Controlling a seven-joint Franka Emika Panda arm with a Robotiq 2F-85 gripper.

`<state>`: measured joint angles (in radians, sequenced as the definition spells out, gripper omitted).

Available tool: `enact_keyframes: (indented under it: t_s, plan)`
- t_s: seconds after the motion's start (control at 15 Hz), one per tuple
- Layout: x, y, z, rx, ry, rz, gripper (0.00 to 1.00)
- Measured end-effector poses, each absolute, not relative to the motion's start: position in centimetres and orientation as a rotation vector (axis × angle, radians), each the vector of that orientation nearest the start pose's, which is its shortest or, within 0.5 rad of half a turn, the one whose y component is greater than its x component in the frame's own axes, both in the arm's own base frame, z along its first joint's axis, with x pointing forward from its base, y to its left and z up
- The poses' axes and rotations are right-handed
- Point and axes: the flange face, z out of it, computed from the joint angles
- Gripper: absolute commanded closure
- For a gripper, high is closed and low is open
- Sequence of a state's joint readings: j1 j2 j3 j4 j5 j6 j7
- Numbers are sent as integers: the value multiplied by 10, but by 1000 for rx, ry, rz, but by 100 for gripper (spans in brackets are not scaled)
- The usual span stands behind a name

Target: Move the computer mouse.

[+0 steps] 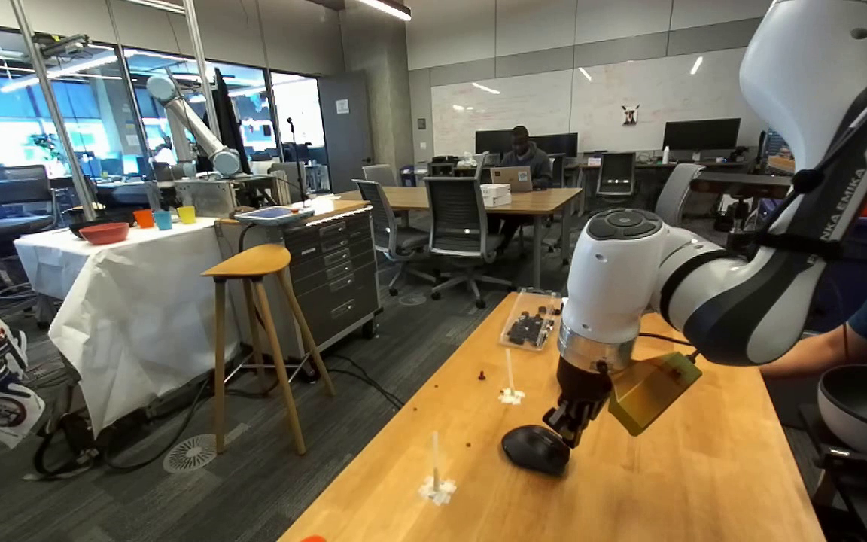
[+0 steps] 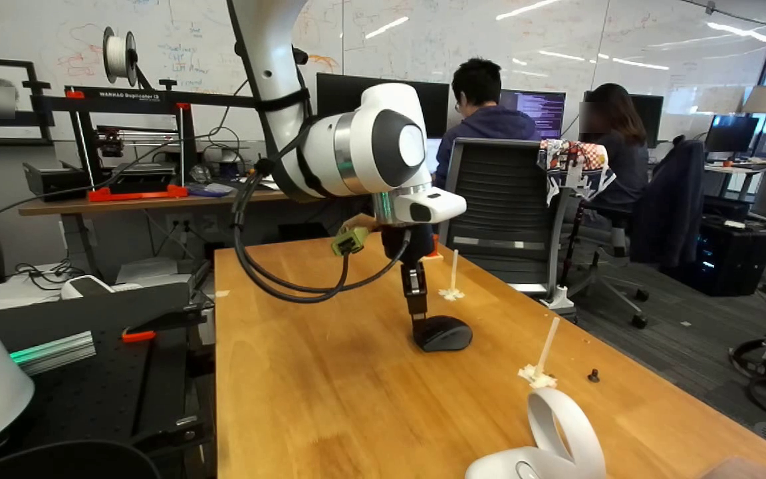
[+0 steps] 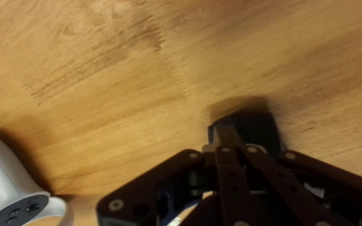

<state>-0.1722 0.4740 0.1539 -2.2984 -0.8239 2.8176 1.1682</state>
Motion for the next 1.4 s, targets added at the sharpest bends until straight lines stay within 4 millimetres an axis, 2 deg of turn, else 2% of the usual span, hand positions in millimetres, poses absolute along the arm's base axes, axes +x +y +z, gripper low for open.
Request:
enact_keyframes:
  t_s: [0.27, 0.93, 1.13, 1.4]
  plan:
    - [517, 31, 131, -3197, 706, -262, 99]
    - [523, 34, 131, -3176, 722, -282, 99]
    - [532, 36, 144, -3130, 766, -312, 99]
    - [549, 41, 181, -3050, 814, -378, 98]
